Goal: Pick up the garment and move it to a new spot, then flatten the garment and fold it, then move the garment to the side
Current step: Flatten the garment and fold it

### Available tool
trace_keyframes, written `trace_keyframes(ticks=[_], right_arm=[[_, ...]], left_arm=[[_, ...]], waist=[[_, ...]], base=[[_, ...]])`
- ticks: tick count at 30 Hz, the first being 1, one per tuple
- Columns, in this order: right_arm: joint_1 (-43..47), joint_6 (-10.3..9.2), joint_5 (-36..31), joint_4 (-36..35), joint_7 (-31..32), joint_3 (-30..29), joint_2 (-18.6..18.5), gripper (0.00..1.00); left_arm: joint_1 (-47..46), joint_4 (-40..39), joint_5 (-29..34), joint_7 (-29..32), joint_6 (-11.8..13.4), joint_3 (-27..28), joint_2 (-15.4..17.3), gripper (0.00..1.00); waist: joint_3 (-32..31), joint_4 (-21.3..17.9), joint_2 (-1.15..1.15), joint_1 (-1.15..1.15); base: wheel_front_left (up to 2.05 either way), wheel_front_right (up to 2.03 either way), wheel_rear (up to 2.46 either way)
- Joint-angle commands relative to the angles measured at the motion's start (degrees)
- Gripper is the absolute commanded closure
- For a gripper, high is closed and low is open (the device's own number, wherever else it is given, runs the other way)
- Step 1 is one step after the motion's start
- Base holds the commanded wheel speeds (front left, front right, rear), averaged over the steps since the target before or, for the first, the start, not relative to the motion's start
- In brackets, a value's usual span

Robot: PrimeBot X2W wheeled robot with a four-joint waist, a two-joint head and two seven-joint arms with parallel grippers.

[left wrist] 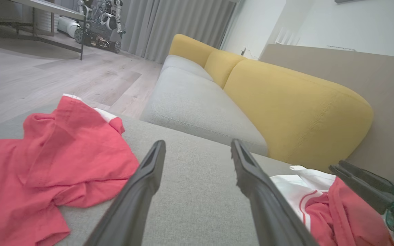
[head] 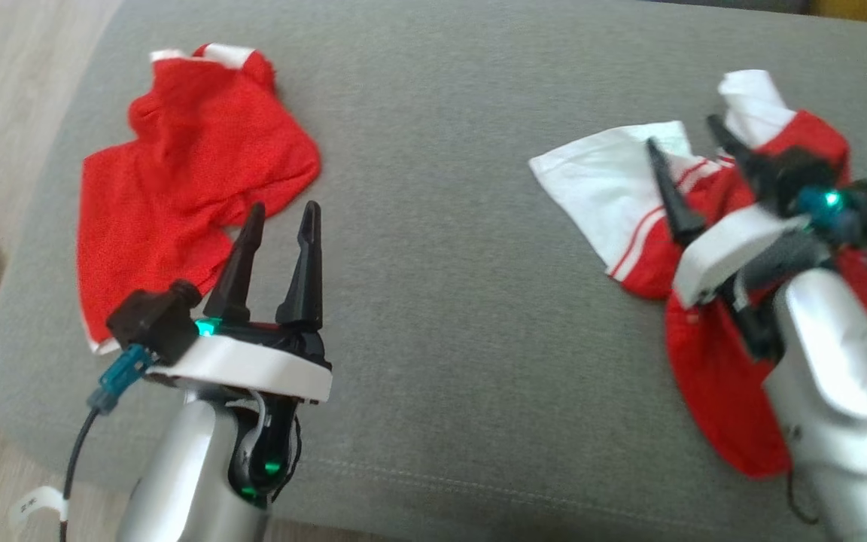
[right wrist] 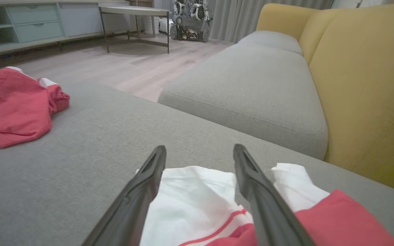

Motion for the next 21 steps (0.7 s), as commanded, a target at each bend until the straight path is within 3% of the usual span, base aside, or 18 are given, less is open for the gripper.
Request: trace_keyframes(ticks=[1, 11, 18, 19, 20, 21], right_arm=[[-2.68, 0.43, 0.89, -0.12, 1.01, 0.23, -0.42, 0.00], [-11.65, 0.43, 3.60, 14.95, 10.09, 0.05, -3.61, 0.00], [-15.52, 0.43, 10.32, 21.30, 16.46, 2.85, -4.24, 0.00], [-15.92, 0.43, 11.86, 21.73, 17.45, 3.34, -4.24, 0.29], [-16.34, 0.43, 13.09, 21.85, 18.13, 4.05, -4.41, 1.00], [-17.10, 0.43, 15.09, 20.87, 18.19, 6.46, -4.95, 1.00]], left_arm=[[-2.11, -1.86, -0.34, -0.29, 0.31, 1.32, 0.46, 0.00], [-2.01, -2.17, -1.59, -0.29, 1.08, -0.81, 0.46, 0.00], [-2.62, -2.52, -2.30, -0.29, 1.46, -1.83, 0.46, 0.00], [-2.70, -2.53, -2.36, -0.29, 1.50, -1.83, 0.46, 0.00], [-2.77, -2.53, -2.42, -0.29, 1.55, -1.80, 0.46, 0.00], [-2.92, -2.51, -2.50, -0.29, 1.57, -1.72, 0.46, 0.00]], waist=[[0.57, 1.35, 0.00, 0.00], [1.55, 4.31, 0.00, 0.00], [2.76, 5.45, 0.00, 0.00], [2.91, 5.54, 0.00, 0.00], [3.06, 5.60, 0.00, 0.00], [3.35, 5.71, 0.00, 0.00]], base=[[0.00, 0.00, 0.00], [0.00, 0.00, 0.00], [0.00, 0.00, 0.00], [0.00, 0.00, 0.00], [0.00, 0.00, 0.00], [0.00, 0.00, 0.00]])
